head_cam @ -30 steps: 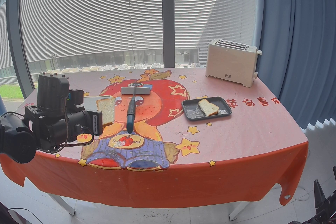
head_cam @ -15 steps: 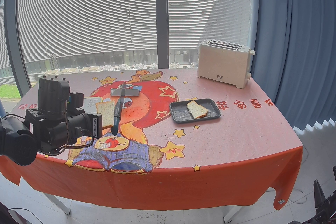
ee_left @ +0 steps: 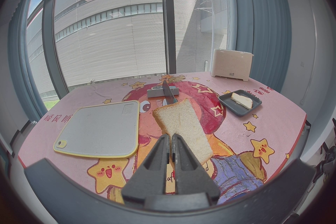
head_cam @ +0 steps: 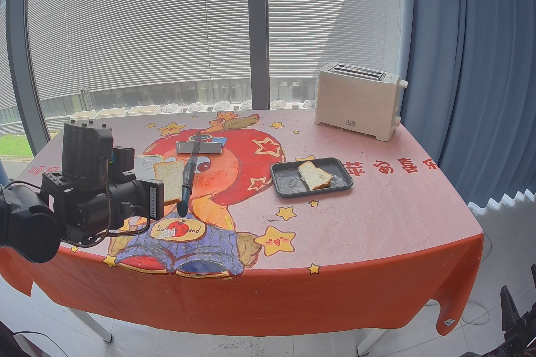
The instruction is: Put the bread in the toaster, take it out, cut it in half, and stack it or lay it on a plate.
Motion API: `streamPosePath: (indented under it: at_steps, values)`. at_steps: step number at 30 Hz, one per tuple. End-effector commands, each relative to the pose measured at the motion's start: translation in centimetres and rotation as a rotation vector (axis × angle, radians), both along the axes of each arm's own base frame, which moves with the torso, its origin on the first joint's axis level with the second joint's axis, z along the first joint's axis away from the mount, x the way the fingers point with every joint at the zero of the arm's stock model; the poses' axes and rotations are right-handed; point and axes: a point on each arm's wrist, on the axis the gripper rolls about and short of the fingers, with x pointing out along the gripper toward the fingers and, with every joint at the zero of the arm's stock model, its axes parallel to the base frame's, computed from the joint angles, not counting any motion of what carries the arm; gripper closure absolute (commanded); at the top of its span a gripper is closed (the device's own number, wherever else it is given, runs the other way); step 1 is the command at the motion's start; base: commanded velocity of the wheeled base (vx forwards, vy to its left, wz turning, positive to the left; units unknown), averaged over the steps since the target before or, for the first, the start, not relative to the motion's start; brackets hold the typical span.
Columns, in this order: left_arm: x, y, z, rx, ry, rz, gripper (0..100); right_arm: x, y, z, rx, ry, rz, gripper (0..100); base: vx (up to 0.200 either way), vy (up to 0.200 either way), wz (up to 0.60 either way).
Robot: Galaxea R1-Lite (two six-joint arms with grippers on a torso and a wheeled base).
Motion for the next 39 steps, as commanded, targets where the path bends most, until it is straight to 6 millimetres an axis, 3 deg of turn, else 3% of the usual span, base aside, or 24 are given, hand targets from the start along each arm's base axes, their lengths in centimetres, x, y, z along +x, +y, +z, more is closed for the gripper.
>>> streamPosePath:
  at_steps: [1, 8, 19, 29, 39]
  values:
    - [0.1, -0.1, 0.0, 0.000, 0.001, 0.000, 100, 0.0, 0.0, -0.5, -0.001, 0.000, -0.001, 0, 0.000, 0.000, 0.00]
    - [0.2, -0.5, 0.6, -0.010, -0.016, 0.027, 100, 0.0, 0.0, -0.5, -0.001, 0.000, -0.001, 0, 0.000, 0.000, 0.00]
    - [-0.5, -2.7, 1.0, -0.025, 0.007, -0.039, 100, 0.0, 0.0, -0.5, -0.001, 0.000, -0.001, 0, 0.000, 0.000, 0.00]
    - [0.8, -3.8, 1.5, -0.046, -0.008, -0.046, 100, 0.0, 0.0, -0.5, -0.001, 0.000, 0.001, 0, 0.000, 0.000, 0.00]
    - [1.4, -8.0, 3.2, -0.044, 0.074, -0.130, 100, 0.0, 0.0, -0.4, -0.001, -0.002, 0.001, 0, 0.000, 0.000, 0.00]
